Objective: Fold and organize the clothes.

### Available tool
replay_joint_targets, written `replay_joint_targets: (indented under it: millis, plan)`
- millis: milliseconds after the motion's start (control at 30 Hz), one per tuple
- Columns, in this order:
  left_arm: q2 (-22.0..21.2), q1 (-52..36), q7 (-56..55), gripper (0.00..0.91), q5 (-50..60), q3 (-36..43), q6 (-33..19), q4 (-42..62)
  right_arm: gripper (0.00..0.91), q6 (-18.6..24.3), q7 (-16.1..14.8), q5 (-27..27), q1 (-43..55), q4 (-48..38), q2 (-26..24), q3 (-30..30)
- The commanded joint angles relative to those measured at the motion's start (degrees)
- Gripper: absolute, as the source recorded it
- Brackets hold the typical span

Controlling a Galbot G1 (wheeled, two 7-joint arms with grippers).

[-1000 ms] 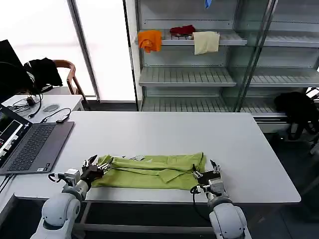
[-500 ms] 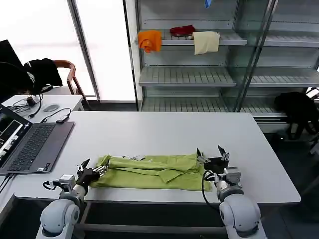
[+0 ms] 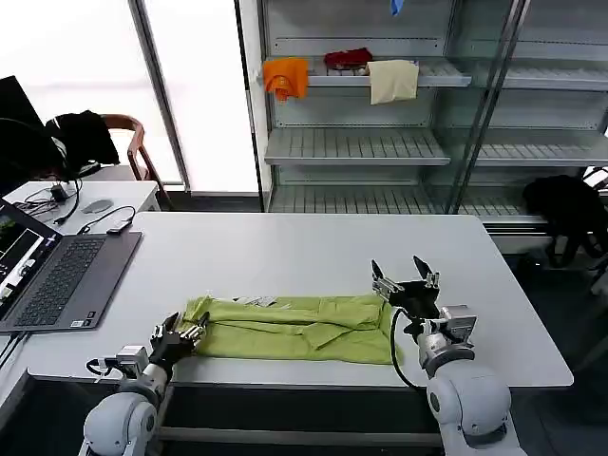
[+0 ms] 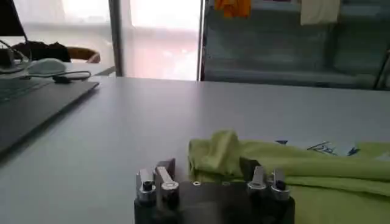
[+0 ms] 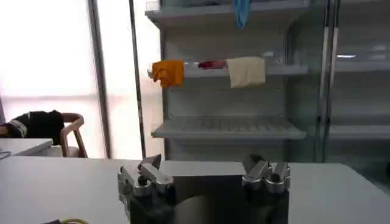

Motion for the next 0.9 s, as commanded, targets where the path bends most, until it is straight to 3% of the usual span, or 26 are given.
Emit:
replay_joint_targets:
  millis: [33, 333, 600, 767, 900]
  plan:
    - [-0.80, 0.64, -0.34, 0.010, -0.61, 0.32, -0.24, 0.01, 0.907, -0.25, 0.11, 1.73, 0.31, 1.23, -0.09, 0.51]
    - [-1.34, 0.70, -0.93, 0.000, 0.34, 0.83, -0.96, -0.23, 0.907, -0.25, 0.28, 1.31, -0.22, 1.18, 0.00, 0.47]
    - [-1.20, 1.13, 0.50, 0.000, 6.54, 0.61, -4.83, 0.14, 0.907, -0.26, 0.35, 1.01, -0.62, 1.47, 0.07, 0.50]
    - [1.32, 1.08, 3.08, 0.000, 16.13, -3.31, -7.08, 0.26, 0.907, -0.26, 0.20, 0.97, -0.88, 1.18, -0.41, 0.75]
    - [4.44, -0.12, 6.32, 0.000, 17.65, -8.97, -6.80, 1.34, 0.907, -0.26, 0.40, 0.80, -0.69, 0.35, -0.66, 0.90]
